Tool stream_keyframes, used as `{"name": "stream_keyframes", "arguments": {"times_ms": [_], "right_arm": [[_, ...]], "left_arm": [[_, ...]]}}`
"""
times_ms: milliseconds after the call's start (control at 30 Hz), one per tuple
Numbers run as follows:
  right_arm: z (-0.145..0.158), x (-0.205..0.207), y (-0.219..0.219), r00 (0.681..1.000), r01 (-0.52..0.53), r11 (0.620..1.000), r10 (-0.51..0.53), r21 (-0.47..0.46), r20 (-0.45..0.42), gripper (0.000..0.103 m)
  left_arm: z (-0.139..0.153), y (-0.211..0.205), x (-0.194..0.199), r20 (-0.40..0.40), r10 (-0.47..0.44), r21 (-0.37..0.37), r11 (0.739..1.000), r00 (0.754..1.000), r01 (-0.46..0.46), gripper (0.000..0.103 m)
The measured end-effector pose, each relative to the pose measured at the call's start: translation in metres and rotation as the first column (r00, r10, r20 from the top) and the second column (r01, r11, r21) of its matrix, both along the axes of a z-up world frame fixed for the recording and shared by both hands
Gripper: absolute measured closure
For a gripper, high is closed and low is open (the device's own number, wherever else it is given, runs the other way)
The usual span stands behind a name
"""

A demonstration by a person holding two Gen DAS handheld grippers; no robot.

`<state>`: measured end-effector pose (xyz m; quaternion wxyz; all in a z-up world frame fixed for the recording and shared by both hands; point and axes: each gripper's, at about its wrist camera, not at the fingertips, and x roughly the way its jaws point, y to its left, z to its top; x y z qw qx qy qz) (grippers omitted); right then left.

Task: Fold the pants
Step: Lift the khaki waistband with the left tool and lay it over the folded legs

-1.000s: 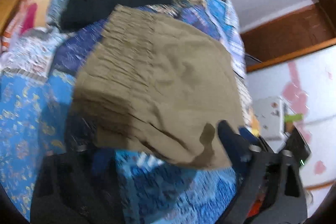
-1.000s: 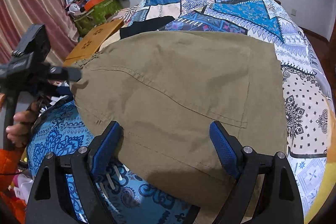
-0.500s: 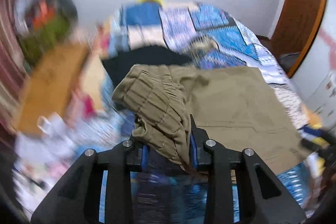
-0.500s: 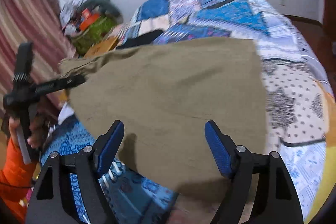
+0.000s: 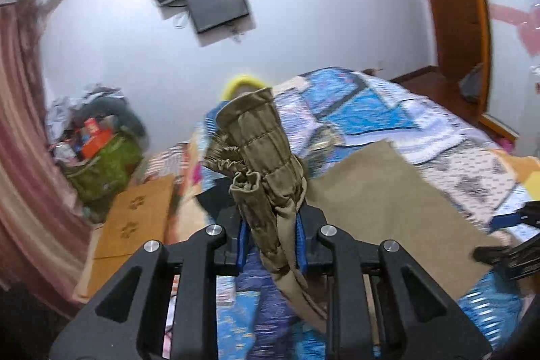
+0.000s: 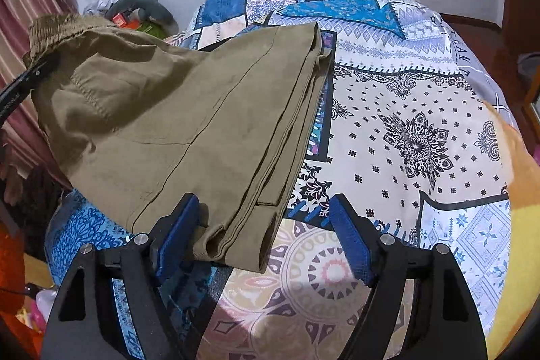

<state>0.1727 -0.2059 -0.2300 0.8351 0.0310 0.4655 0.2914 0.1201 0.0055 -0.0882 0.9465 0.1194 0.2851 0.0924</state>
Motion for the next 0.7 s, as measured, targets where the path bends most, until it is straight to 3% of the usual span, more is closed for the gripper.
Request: {"name": "stream_keyframes", "arguments": {"times_ms": [167, 333, 533, 700], "right_arm": [[-0.001, 0.001, 0.0, 1.0, -0.004, 1.0, 0.004, 0.01, 0.0, 0.027], [-0.002, 0.0, 0.0, 1.0, -0.002, 1.0, 0.002, 0.019, 0.004, 0.027], [-0.003, 0.0, 0.0, 1.0, -0.003, 1.0, 0.002, 0.024, 0.005, 0.027], [-0.003, -0.001, 0.001, 1.0, 0.002, 1.0, -0.002, 0.03, 0.009, 0.027]], "left_arm": [[0.01, -0.02, 0.011, -0.057, -0.134, -0.138, 0.983, 0.989, 0.125, 0.082], [0.006, -0.042, 0.031, -0.15, -0.276, -0.295, 0.929, 0.949, 0.223, 0.082], [-0.019, -0.073, 0.048, -0.25, -0.372, -0.377, 0.888, 0.894, 0.263, 0.082], [-0.036, -0.091, 0.052, -0.334, -0.413, -0.375, 0.883, 0.847, 0.283, 0.082]]}}
